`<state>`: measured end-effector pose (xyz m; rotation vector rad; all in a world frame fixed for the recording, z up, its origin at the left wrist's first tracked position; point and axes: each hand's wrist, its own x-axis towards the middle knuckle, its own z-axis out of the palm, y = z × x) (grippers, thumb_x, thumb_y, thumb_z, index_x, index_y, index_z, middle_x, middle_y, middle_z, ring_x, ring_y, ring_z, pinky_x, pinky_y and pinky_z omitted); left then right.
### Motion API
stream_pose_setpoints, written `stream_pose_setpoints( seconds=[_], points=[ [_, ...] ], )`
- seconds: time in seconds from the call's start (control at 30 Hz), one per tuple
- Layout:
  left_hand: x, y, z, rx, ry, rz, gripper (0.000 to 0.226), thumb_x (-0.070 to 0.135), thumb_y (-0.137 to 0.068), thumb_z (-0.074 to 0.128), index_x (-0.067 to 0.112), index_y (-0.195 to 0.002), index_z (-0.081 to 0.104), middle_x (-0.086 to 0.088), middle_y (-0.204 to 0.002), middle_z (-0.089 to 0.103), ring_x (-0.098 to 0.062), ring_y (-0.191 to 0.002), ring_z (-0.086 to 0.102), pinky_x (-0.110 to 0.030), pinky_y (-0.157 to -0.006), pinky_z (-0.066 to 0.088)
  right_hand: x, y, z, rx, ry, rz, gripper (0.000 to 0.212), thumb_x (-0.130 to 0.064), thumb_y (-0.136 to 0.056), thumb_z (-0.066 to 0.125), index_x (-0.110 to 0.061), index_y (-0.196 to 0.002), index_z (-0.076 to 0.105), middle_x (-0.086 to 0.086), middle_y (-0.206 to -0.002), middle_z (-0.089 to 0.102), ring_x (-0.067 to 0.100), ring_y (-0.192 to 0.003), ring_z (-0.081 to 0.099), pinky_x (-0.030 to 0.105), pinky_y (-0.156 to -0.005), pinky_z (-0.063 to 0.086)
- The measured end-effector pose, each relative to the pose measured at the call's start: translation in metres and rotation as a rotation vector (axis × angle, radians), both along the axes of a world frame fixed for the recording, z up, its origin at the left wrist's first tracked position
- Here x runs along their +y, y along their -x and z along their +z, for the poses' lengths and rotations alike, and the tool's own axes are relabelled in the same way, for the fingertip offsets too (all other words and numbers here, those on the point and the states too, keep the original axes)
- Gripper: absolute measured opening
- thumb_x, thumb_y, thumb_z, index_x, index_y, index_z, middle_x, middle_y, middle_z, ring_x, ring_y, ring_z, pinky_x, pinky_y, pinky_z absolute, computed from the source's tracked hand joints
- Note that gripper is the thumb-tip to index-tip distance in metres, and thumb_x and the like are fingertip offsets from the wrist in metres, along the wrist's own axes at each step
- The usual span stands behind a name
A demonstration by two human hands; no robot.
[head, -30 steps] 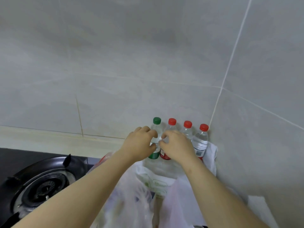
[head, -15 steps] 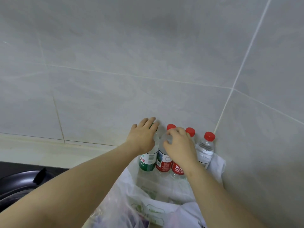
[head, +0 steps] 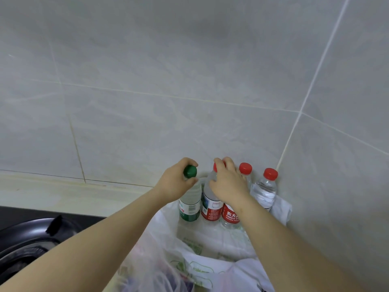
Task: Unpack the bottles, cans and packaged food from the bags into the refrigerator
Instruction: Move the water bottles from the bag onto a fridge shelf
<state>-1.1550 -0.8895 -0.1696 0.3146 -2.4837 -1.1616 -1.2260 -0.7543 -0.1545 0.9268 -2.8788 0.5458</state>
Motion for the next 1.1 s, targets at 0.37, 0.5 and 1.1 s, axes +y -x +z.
stream_pose_setpoints(
  seconds=[0.37,0.5,1.1],
  points=[
    [0.028,-0.007,-0.009,-0.114,-0.466,-0.009,0.015,0.009,-0.079,0.07,0.017,-0.085,0.058,0.007,-0.07,0.053,-0.007,-0.065,0.047,-0.01,-0.045,0.033,0.012,-0.015,-0.016,-0.233,0.316,0.036,0.012,-0.014,-0.096,0.043,-0.018,-0.103,0.033,0.009,-0.1,0.046,0.02,-0.08,0.047,0.029,-0.068,0.039],
    [0.033,-0.015,-0.007,-0.048,-0.462,0.05,0.018,0.003,-0.077,0.068,0.016,-0.078,0.055,0.003,-0.068,0.051,-0.009,-0.062,0.044,-0.017,-0.046,0.032,0.016,-0.021,-0.017,-0.253,0.334,0.044,0.012,-0.013,-0.096,0.043,-0.014,-0.106,0.036,0.011,-0.101,0.05,0.023,-0.087,0.051,0.034,-0.073,0.044],
    [0.029,-0.025,-0.007,-0.138,-0.485,0.162,0.012,0.019,-0.082,0.065,0.016,-0.091,0.059,0.006,-0.074,0.053,-0.006,-0.065,0.044,-0.023,-0.054,0.036,0.03,-0.021,-0.008,-0.314,0.348,0.078,0.018,-0.021,-0.094,0.053,-0.019,-0.107,0.04,-0.006,-0.083,0.046,0.005,-0.072,0.045,0.02,-0.058,0.035]
  ],
)
